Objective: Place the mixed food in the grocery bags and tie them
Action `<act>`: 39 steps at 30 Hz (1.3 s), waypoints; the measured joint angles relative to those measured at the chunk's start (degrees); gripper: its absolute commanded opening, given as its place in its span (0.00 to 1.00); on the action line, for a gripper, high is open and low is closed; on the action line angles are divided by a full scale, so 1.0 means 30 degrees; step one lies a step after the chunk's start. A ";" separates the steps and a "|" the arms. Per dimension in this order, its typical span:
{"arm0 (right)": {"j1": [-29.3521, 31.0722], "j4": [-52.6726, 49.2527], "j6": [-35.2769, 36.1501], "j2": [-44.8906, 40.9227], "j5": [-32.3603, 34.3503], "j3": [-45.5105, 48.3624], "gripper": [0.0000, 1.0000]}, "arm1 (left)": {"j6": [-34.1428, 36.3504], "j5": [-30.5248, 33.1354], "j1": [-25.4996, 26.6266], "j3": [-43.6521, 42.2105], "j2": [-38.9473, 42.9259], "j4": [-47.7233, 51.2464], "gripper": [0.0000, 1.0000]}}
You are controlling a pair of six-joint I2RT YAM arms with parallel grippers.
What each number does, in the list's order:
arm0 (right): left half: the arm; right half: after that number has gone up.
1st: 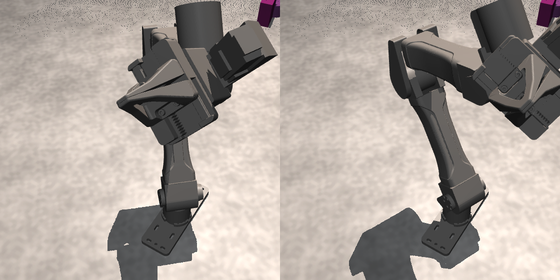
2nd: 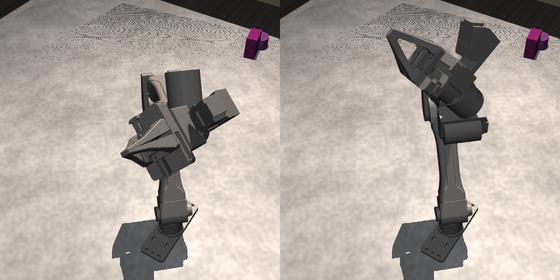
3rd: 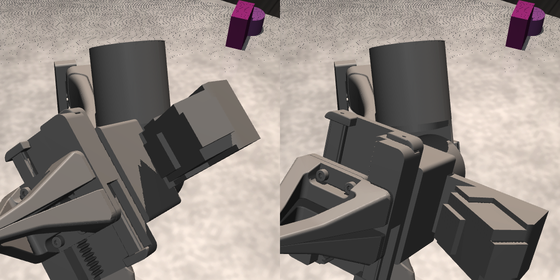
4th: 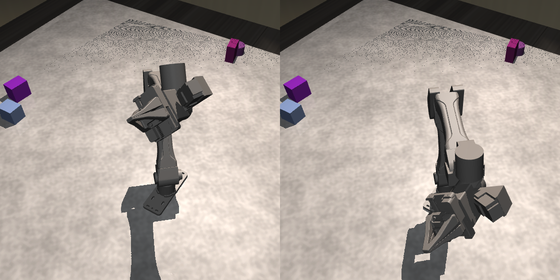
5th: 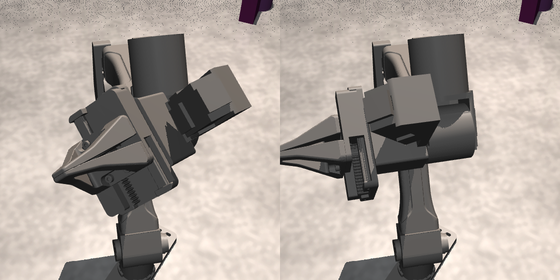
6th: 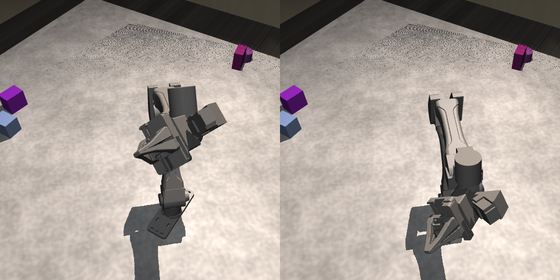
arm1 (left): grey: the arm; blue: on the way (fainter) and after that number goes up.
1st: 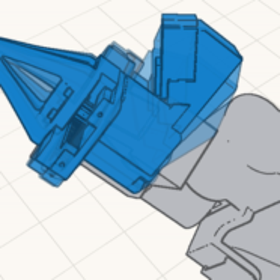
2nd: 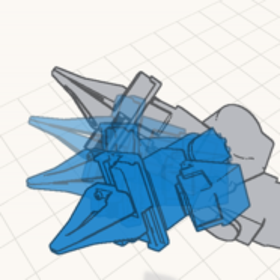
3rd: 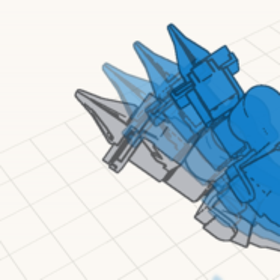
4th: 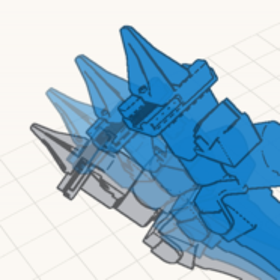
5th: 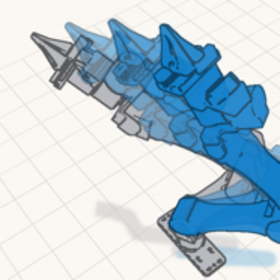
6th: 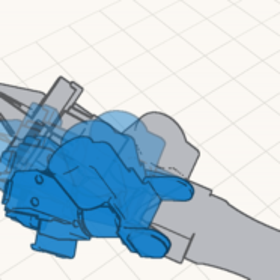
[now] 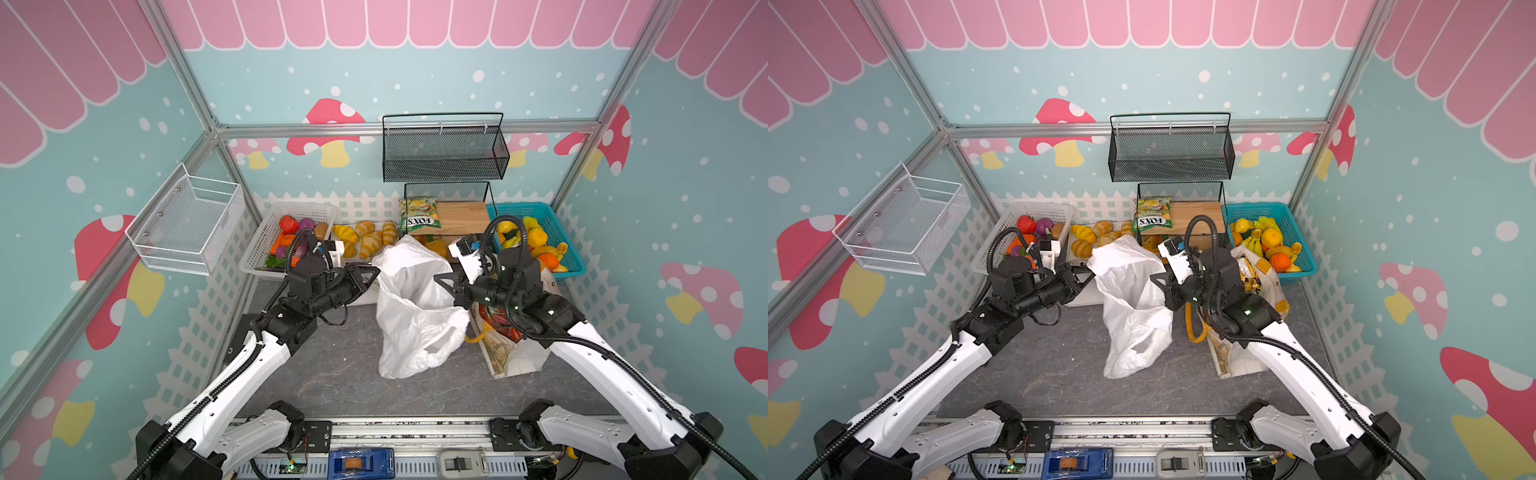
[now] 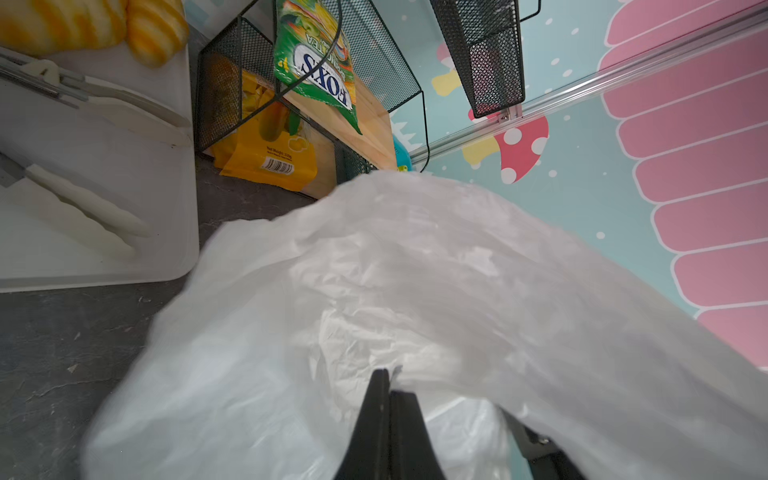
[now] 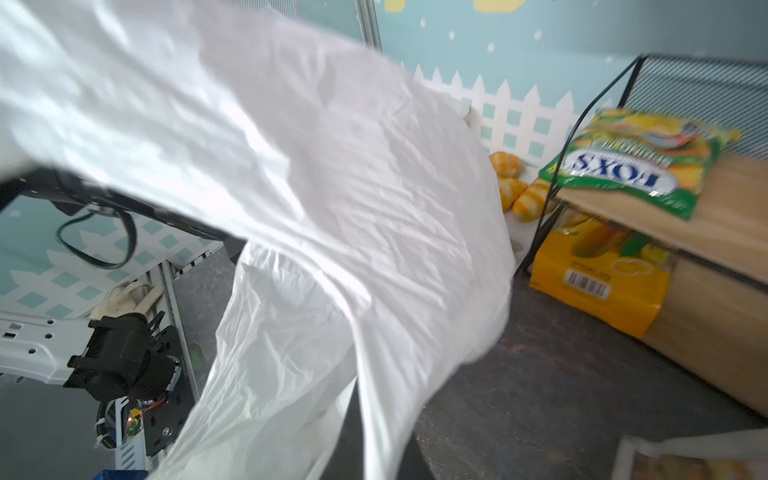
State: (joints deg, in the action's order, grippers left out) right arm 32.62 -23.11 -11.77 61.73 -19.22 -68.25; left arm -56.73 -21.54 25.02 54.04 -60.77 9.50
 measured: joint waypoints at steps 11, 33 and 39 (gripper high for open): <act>-0.0015 -0.3177 0.0539 0.2004 0.0838 -0.1785 0.03 | 0.1304 -0.2186 -0.0211 -0.0211 -0.1974 0.0772 0.21; -0.0015 0.6484 -0.4218 0.3031 -0.1916 0.3832 0.03 | 0.8102 0.5391 -0.8036 0.3993 -0.3198 0.7512 0.79; -0.0131 0.7031 -0.3504 0.2958 -0.2047 0.3832 0.03 | 0.9391 0.7621 -0.8692 0.8029 -0.9020 0.8459 0.84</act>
State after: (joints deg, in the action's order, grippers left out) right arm 32.23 -2.02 -22.28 70.61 -25.36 -56.75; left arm -28.56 1.32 -1.06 78.13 -87.83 34.87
